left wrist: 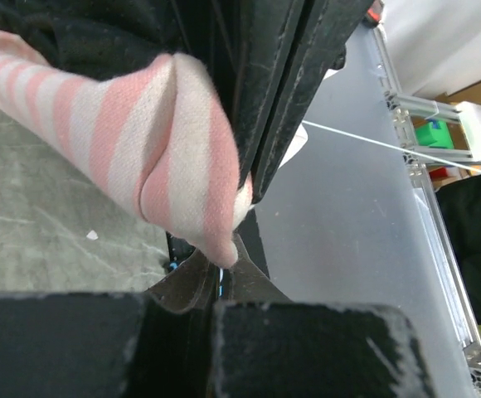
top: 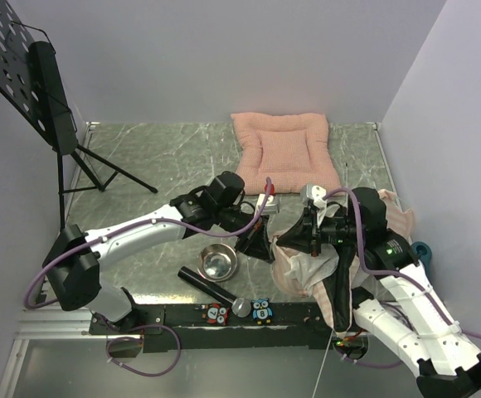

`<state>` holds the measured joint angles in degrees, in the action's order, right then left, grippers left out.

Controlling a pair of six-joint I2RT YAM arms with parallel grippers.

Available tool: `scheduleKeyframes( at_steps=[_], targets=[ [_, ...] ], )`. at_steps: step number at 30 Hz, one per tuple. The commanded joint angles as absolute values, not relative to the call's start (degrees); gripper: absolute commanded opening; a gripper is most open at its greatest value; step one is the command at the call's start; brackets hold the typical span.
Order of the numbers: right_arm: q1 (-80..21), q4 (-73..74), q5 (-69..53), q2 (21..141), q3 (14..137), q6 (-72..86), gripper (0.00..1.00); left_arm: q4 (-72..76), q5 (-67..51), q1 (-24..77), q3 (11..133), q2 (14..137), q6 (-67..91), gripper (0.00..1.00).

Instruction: Set up the pet tent

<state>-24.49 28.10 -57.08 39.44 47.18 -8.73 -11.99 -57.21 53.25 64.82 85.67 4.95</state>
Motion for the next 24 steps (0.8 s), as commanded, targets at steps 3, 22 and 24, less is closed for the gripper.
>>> scheduleKeyframes(
  at_steps=[3,22,24],
  targets=[
    [-24.8,30.7,-60.7,38.1,51.1,-15.8,0.00,-18.8,-51.9,54.8,66.0,84.5,1.3,0.01],
    [-24.8,28.3,-45.5,33.4,55.1,-2.5,0.84,-14.2,-51.2,54.7,60.2,80.1,2.5,0.01],
    [-24.8,29.3,-42.0,33.8,54.8,-1.4,0.86,-14.2,-51.6,54.7,60.4,80.1,2.4,0.01]
  ],
)
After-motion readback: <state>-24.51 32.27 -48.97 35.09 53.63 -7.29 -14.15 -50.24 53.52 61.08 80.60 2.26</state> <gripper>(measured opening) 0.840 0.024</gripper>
